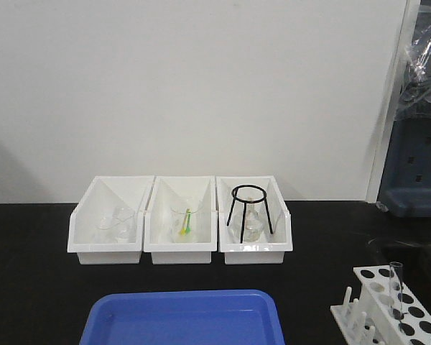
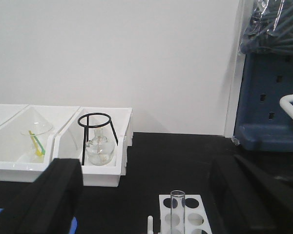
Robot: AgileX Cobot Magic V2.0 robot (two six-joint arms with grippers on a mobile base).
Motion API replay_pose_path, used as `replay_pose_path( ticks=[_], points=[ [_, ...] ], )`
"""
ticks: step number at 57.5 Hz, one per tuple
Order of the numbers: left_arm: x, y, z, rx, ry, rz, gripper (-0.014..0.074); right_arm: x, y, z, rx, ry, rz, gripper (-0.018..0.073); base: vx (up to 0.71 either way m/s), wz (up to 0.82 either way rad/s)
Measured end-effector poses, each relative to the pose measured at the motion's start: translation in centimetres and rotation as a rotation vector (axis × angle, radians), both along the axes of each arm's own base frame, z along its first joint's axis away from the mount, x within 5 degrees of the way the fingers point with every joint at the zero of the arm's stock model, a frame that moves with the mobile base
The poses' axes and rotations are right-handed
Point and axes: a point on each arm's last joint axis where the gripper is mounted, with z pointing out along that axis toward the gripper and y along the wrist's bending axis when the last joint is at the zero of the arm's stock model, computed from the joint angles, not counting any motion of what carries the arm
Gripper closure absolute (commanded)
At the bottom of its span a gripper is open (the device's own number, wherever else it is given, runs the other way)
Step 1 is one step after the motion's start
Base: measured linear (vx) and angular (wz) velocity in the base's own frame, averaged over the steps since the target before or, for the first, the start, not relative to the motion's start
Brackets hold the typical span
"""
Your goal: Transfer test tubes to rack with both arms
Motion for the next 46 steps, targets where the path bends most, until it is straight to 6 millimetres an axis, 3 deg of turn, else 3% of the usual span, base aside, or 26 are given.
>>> replay_pose_path(
  ticks=[46],
  points=[
    [0.01,0.0,0.05,-0.001,-0.006,0.0,0.0601,0.0,0.0,0.0,-0.002,0.0,0.0,-0.0022,0.0,0.0]
  ],
)
